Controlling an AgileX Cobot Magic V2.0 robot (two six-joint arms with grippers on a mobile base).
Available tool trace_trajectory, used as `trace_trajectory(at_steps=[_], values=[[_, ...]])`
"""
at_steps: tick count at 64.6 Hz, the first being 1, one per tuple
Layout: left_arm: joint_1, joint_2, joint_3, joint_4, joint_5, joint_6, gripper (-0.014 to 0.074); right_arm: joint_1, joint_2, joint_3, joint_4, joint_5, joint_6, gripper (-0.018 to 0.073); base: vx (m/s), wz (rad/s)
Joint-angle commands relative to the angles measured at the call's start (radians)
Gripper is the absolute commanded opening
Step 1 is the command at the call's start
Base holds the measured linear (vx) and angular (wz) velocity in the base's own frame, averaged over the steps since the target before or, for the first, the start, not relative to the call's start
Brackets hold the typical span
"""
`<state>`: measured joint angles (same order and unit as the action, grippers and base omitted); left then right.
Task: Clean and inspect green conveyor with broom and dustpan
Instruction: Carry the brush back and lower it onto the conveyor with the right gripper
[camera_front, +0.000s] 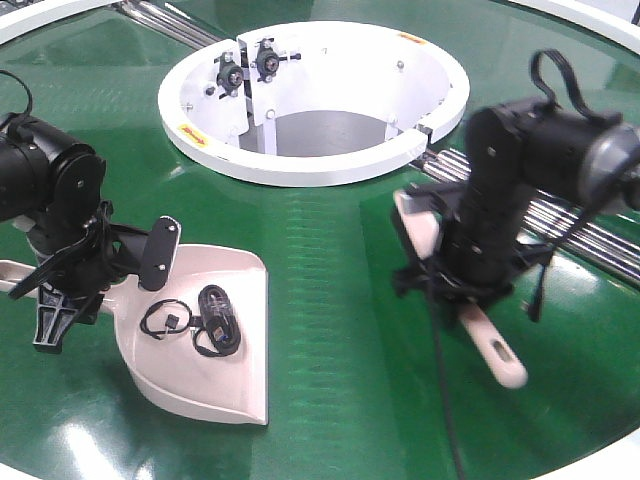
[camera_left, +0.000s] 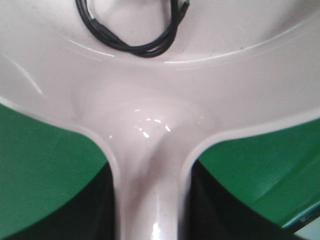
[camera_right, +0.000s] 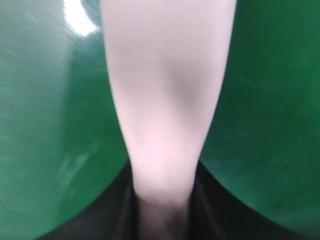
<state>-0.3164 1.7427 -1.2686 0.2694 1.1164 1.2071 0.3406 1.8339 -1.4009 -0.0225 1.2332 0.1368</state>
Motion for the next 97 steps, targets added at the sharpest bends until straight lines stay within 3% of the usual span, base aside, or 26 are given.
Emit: trace_trajectory(at_steps=[1,15,97], values=[[-0.018,-0.036,-0.02,-0.041,-0.004,0.035,-0.0006,-0.041,-0.065,0.035,0.0,-0.046,-0.043,-0.0004,0.0,0.0],[-0.018,-0.036,-0.02,-0.041,-0.004,0.035,-0.0006,-0.071,-0.064,0.107,-0.001,-0.082,-0.061,-0.0004,0.0,0.0],[-0.017,-0.035,-0.02,-0.042,-0.012,0.035,-0.0006,-0.071,-0.047,0.107,0.004,-0.085,-0.088,0.0016,0.0,0.0]])
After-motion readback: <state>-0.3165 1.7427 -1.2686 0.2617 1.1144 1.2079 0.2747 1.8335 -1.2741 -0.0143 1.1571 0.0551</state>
